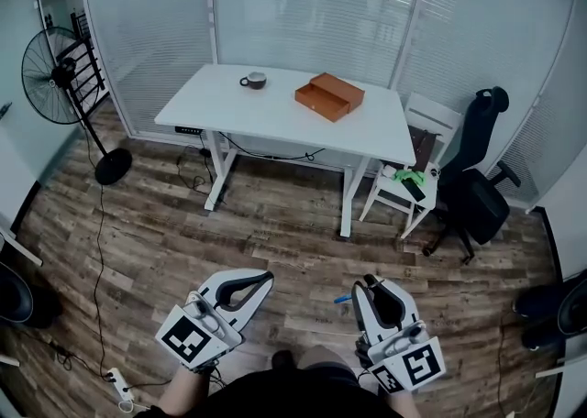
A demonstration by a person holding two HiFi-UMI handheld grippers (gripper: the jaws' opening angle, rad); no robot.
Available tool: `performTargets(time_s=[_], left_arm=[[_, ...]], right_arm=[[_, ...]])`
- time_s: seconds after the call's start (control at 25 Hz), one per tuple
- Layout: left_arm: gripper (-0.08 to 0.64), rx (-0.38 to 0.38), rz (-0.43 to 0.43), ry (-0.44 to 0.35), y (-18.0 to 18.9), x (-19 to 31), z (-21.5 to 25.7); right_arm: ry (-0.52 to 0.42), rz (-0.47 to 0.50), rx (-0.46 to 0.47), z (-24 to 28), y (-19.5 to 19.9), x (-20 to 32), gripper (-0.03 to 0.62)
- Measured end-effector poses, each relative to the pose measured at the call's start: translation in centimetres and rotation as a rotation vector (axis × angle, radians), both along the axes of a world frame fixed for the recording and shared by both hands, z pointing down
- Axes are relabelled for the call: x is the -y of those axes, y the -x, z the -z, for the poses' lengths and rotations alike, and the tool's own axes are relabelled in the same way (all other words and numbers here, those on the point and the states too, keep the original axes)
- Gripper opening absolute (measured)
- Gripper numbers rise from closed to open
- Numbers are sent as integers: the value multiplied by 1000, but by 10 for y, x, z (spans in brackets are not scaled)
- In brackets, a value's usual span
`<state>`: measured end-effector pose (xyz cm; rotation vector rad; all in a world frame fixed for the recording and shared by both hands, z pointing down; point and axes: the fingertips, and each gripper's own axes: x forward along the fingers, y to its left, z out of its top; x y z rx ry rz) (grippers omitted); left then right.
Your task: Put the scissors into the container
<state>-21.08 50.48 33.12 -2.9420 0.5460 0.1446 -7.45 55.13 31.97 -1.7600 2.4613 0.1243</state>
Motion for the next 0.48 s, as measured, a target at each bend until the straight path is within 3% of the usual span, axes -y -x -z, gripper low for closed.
performTargets(time_s=[0.48], left_arm=[[12,-5,17,7,4,9,-2]], right_arm=[[7,18,-12,1,2,11,74]])
